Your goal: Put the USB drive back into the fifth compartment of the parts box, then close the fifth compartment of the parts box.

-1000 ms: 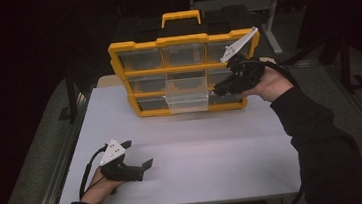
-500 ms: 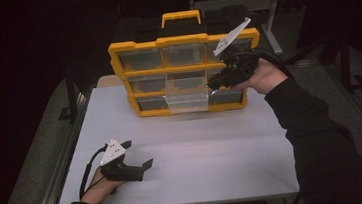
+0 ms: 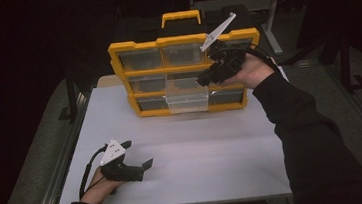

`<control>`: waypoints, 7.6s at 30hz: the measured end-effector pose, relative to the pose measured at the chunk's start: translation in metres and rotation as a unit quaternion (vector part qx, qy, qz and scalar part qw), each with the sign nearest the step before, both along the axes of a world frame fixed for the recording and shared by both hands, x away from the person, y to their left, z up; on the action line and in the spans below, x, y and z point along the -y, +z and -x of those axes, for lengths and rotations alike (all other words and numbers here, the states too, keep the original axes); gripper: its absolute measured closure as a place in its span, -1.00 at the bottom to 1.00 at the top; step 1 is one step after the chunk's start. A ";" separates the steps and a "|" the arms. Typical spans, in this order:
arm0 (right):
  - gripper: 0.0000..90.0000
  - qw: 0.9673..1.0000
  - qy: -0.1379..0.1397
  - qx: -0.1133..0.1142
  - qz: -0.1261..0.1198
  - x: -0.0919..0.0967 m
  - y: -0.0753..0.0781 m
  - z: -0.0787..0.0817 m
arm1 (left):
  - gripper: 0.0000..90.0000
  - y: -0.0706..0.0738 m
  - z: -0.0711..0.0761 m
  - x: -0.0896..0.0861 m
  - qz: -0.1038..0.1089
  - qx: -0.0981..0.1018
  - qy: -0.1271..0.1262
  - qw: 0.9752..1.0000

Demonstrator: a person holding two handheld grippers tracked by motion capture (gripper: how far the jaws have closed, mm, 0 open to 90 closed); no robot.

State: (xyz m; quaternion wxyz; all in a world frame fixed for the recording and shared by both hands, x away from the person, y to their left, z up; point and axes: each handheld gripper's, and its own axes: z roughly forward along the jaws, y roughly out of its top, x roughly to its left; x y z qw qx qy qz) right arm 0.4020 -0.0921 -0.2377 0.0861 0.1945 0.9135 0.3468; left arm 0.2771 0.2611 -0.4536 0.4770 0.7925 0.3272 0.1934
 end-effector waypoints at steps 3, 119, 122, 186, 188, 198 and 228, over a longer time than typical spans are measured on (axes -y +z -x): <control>0.73 1.000 0.000 -0.003 0.002 -0.006 -0.001 -0.003 | -1.00 0.000 0.000 0.000 0.000 0.000 0.000 1.000; 0.97 0.999 0.025 -0.032 -0.008 -0.037 -0.065 0.016 | -1.00 -0.002 0.004 -0.002 -0.008 -0.003 0.005 1.000; 0.97 0.999 0.027 -0.032 -0.010 -0.036 -0.065 0.016 | -1.00 -0.002 0.003 -0.002 -0.008 -0.003 0.005 1.000; 0.98 0.999 -0.017 -0.023 -0.022 -0.037 -0.054 -0.026 | -1.00 -0.003 0.003 -0.002 -0.008 -0.005 0.004 1.000; 0.98 0.999 -0.019 -0.022 -0.023 -0.036 -0.054 -0.028 | -1.00 -0.003 0.003 -0.002 -0.007 -0.005 0.004 1.000; 0.98 0.999 -0.032 -0.023 -0.027 -0.036 -0.054 -0.038 | -1.00 -0.003 0.002 -0.003 -0.008 -0.006 0.004 1.000; 0.98 0.997 -0.071 0.016 -0.019 -0.039 -0.055 -0.054 | -1.00 -0.004 0.001 -0.003 -0.009 -0.009 0.004 1.000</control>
